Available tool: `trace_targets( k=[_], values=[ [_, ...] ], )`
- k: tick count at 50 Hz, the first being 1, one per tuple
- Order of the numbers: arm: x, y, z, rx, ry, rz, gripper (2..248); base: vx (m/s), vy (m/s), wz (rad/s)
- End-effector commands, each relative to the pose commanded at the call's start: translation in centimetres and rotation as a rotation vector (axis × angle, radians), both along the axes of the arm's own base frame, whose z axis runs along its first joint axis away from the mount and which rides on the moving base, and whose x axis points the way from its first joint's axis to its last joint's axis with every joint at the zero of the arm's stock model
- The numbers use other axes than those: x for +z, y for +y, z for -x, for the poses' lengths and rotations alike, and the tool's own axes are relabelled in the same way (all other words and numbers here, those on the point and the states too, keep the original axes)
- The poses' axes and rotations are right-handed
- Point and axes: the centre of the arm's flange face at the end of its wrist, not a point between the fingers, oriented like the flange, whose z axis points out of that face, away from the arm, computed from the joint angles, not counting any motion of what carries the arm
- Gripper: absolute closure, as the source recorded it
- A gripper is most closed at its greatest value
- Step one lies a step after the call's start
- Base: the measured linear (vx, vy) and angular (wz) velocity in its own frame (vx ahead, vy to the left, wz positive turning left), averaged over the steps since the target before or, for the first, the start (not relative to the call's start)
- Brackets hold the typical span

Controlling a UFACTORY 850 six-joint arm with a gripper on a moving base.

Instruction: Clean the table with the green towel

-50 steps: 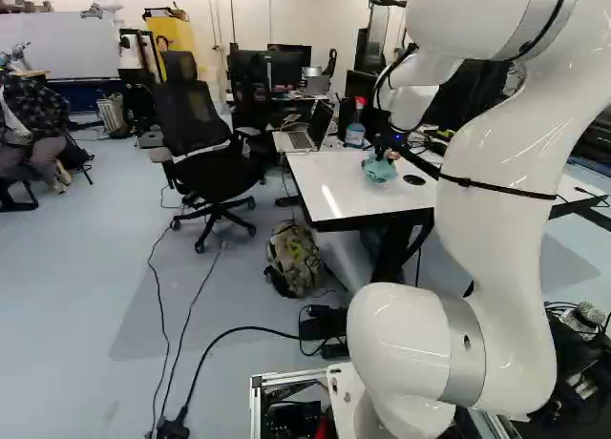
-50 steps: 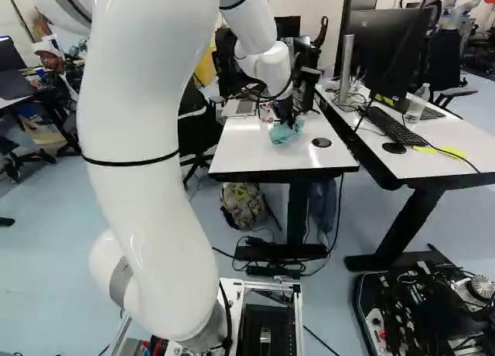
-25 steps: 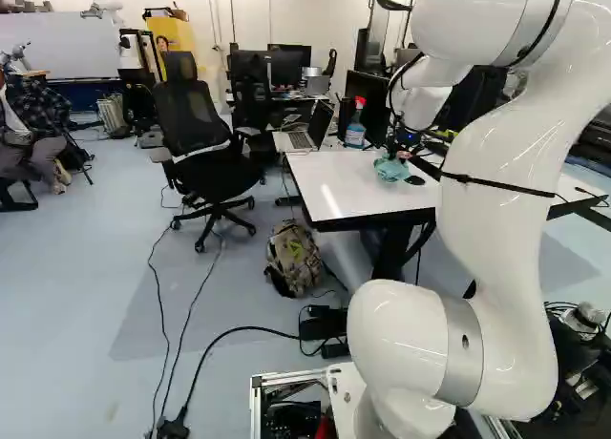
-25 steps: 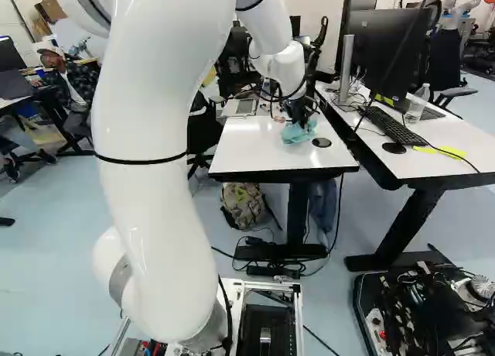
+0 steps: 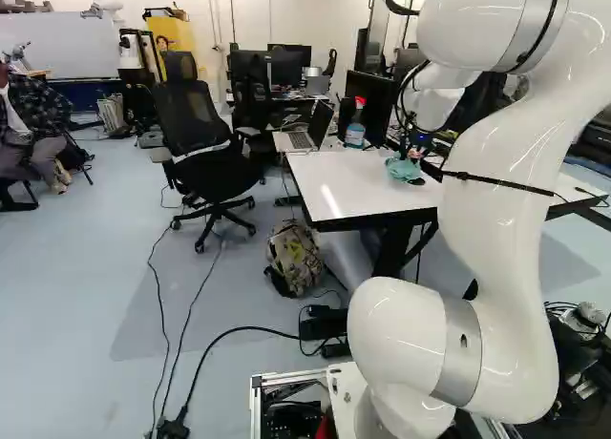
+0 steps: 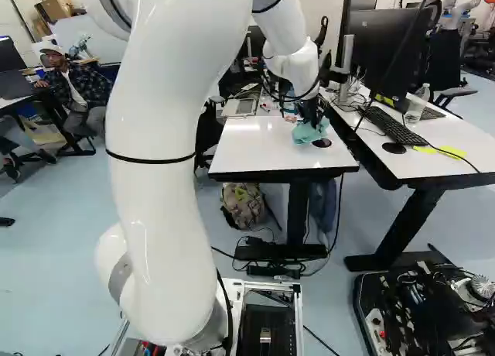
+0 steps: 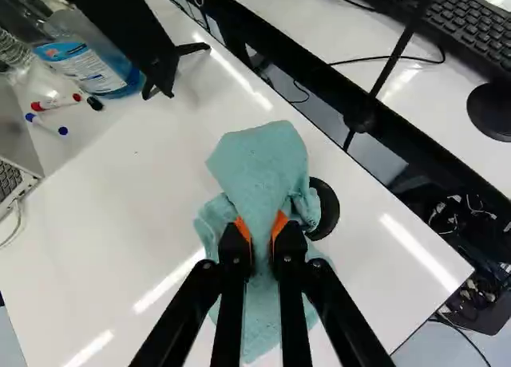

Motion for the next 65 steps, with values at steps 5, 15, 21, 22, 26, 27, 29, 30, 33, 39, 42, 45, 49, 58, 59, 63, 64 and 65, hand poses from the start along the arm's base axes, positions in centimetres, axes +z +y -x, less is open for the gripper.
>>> trace_targets(
  k=[5, 15, 21, 22, 26, 27, 29, 30, 33, 39, 42, 45, 49, 58, 59, 63, 64, 65],
  values=[
    [0.0, -0.8, 0.2, -0.013, -0.001, 0.001, 204, 0.0, 0.0, 0.0],
    [0.0, -1.5, 0.5, -0.024, -0.002, 0.001, 202, 0.0, 0.0, 0.0],
    [0.0, -1.5, 0.5, -0.024, -0.002, 0.001, 174, 0.0, 0.0, 0.0],
    [0.0, -1.5, 0.5, -0.024, -0.002, 0.001, 174, 0.0, 0.0, 0.0],
    [0.0, -1.5, 0.5, -0.024, -0.002, 0.001, 139, 0.0, 0.0, 0.0],
    [0.0, -1.5, 0.5, -0.024, -0.002, 0.001, 139, 0.0, 0.0, 0.0],
    [0.0, -1.5, 0.5, -0.024, -0.002, 0.001, 102, 0.0, 0.0, 0.0],
    [0.0, -1.5, 0.5, -0.024, -0.002, 0.001, 102, 0.0, 0.0, 0.0],
    [0.0, -1.5, 0.5, -0.024, -0.002, 0.001, 102, 0.0, 0.0, 0.0],
    [0.0, -1.5, 0.5, -0.024, -0.002, 0.001, 66, 0.0, 0.0, 0.0],
    [0.0, -1.5, 0.5, -0.024, -0.002, 0.001, 29, 0.0, 0.0, 0.0],
    [0.0, -1.5, 0.5, -0.024, -0.002, 0.001, 3, 0.0, 0.0, 0.0],
    [0.0, -1.5, 0.5, -0.024, -0.002, 0.001, 3, 0.0, 0.0, 0.0],
    [0.0, -1.5, 0.5, -0.024, -0.002, 0.001, 3, 0.0, 0.0, 0.0],
    [0.0, -1.5, 0.5, -0.024, -0.002, 0.001, 3, 0.0, 0.0, 0.0],
    [0.0, -1.5, 0.5, -0.024, -0.002, 0.001, 3, 0.0, 0.0, 0.0],
    [0.0, -1.5, 0.5, -0.024, -0.002, 0.001, 3, 0.0, 0.0, 0.0],
    [0.0, -1.5, 0.5, -0.024, -0.002, 0.001, 3, 0.0, 0.0, 0.0]
  ],
)
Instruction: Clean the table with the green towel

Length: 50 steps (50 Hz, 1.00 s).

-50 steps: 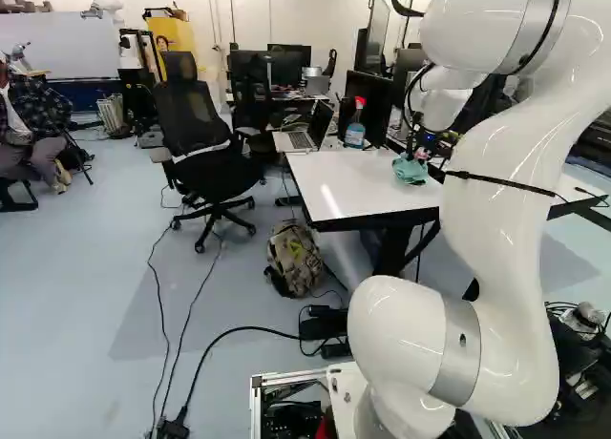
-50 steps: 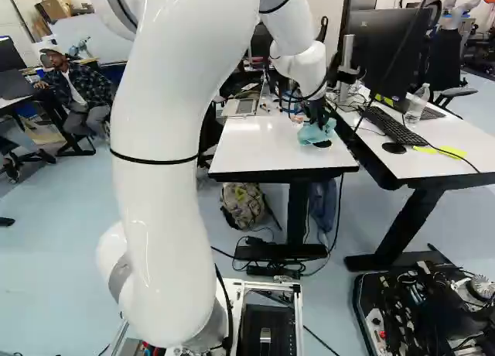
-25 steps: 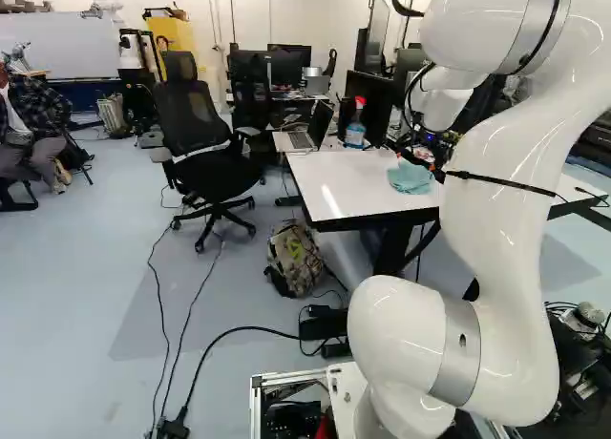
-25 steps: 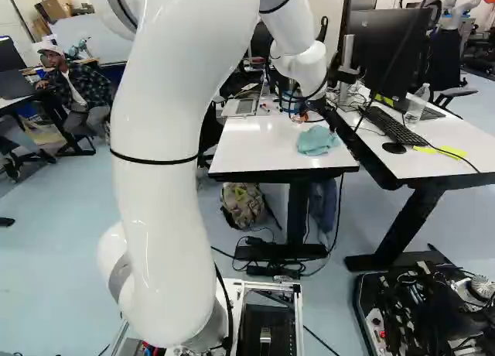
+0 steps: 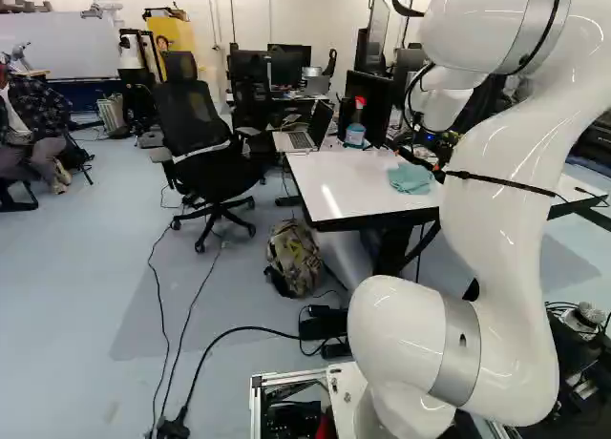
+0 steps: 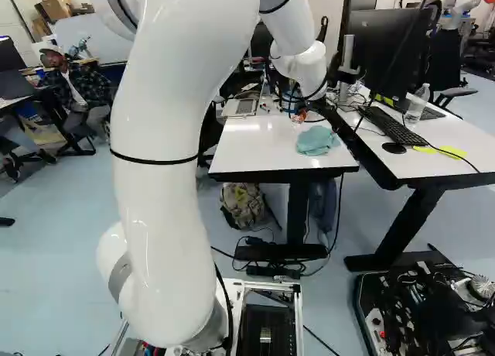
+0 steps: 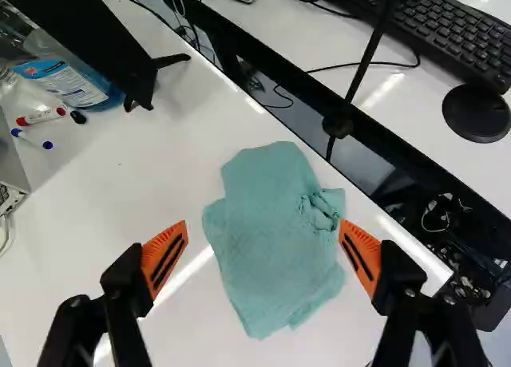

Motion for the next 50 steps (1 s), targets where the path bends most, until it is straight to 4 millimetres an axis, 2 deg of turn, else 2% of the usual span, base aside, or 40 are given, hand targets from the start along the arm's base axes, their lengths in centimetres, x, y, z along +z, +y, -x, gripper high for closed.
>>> trace_targets(
  k=[25, 50],
  values=[
    [-0.2, 1.2, 0.3, 0.014, -0.01, 0.016, 3, 0.0, 0.0, 0.0],
    [-0.9, 4.8, 1.3, 0.06, -0.045, 0.065, 3, 0.0, 0.0, 0.0]
  ],
)
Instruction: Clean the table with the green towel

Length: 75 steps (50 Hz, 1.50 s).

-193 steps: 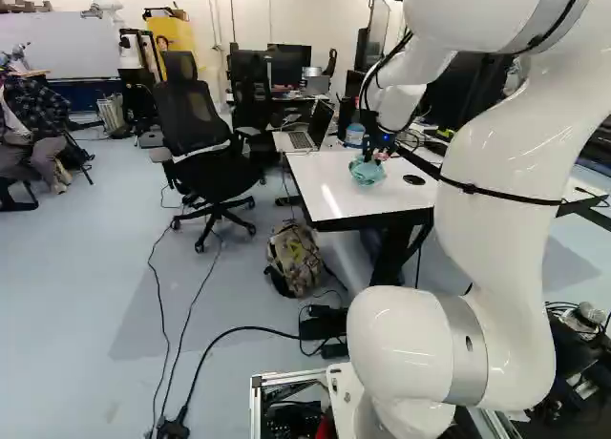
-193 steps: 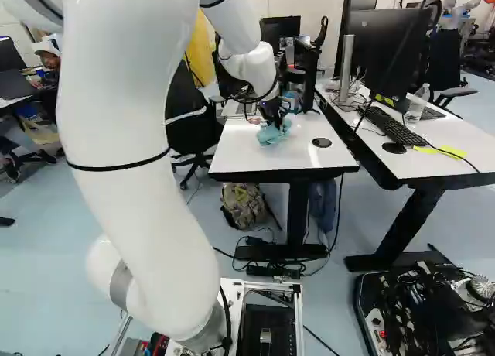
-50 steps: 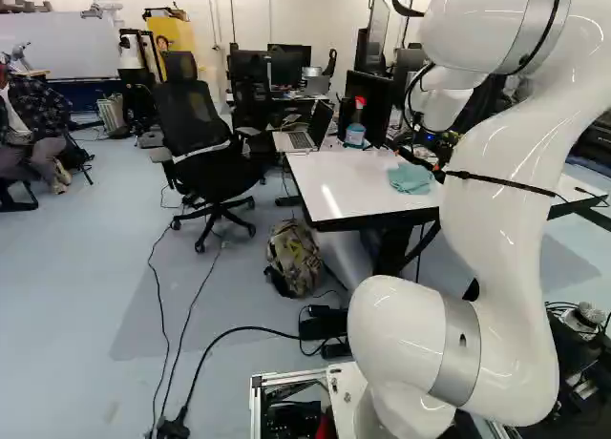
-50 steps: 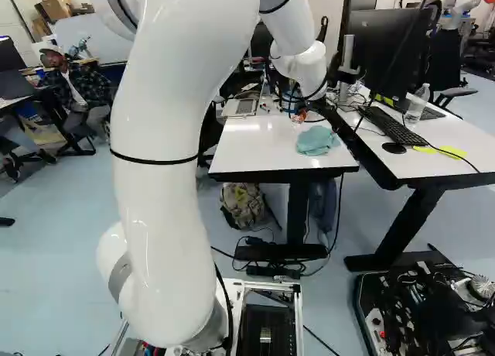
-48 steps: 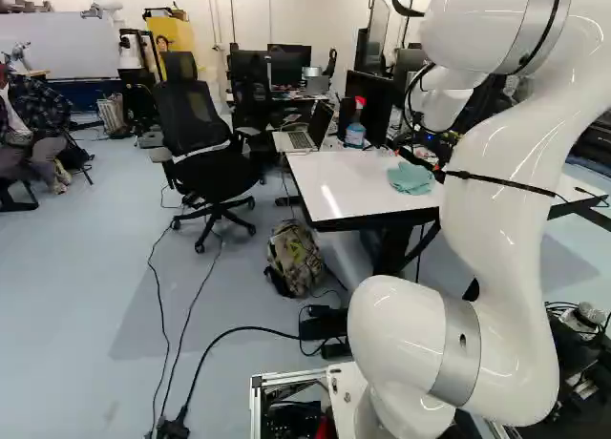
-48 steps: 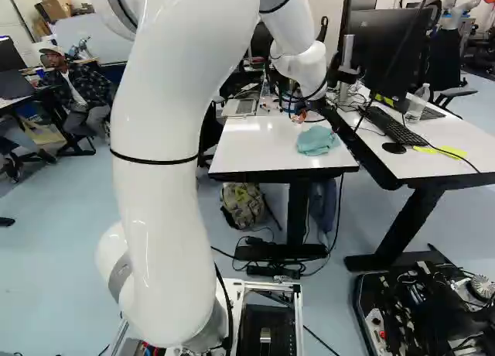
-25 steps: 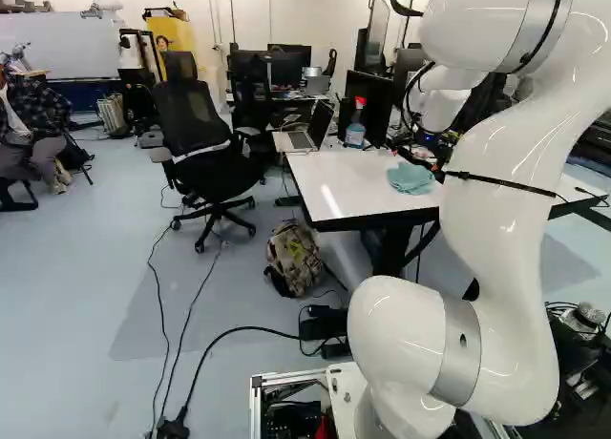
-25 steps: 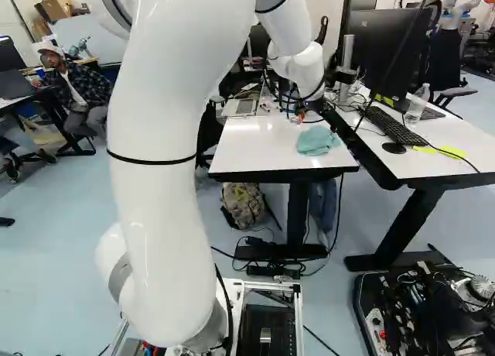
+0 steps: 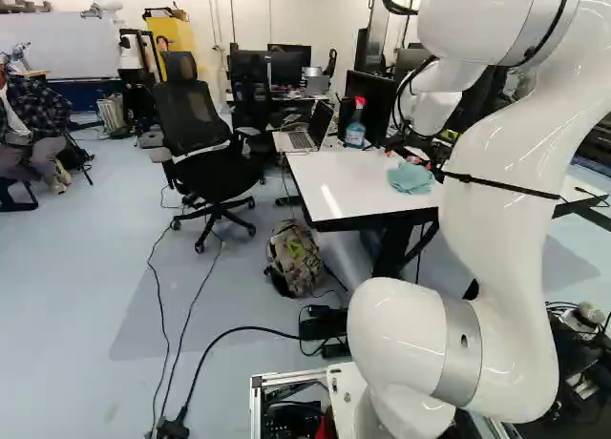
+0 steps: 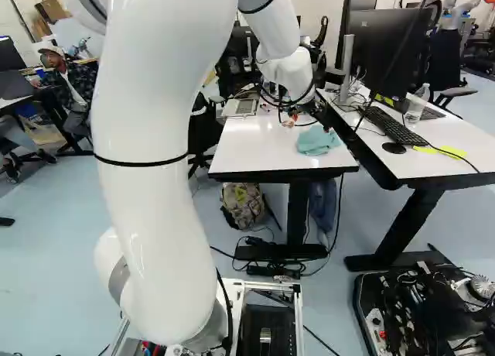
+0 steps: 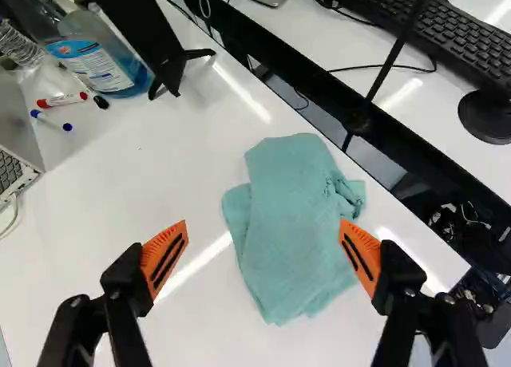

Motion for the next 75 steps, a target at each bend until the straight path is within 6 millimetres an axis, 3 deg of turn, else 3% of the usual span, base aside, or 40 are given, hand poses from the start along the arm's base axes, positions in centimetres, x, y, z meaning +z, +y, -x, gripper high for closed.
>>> trace_targets(
  k=[37, 75],
  values=[
    [-2.2, 9.3, 4.4, 0.135, -0.108, 0.118, 3, 0.0, 0.0, 0.0],
    [-6.2, 20.4, 14.1, 0.346, -0.298, 0.24, 3, 0.0, 0.0, 0.0]
  ],
)
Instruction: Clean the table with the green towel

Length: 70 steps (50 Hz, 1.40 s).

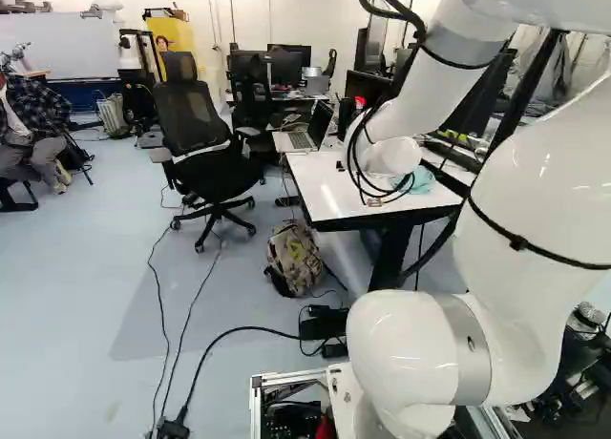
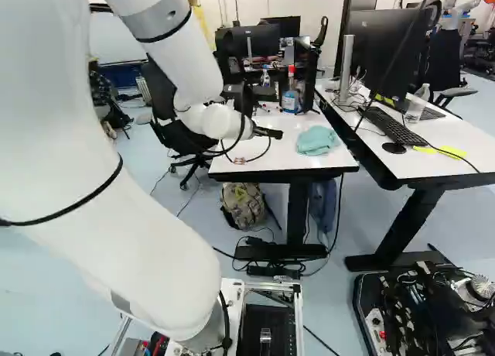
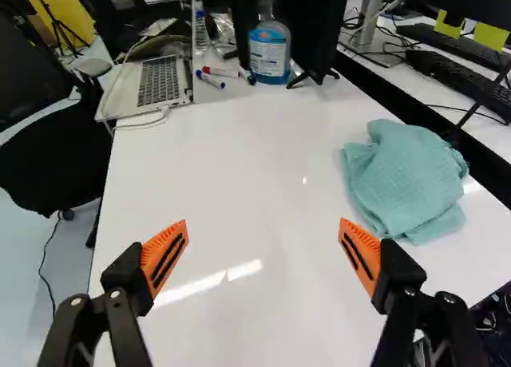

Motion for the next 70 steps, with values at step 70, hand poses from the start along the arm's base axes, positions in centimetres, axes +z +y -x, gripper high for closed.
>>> trace_targets(
  k=[70],
  values=[
    [-4.7, 6.9, 11.8, 0.217, -0.19, 0.054, 3, 0.0, 0.0, 0.0]
  ],
)
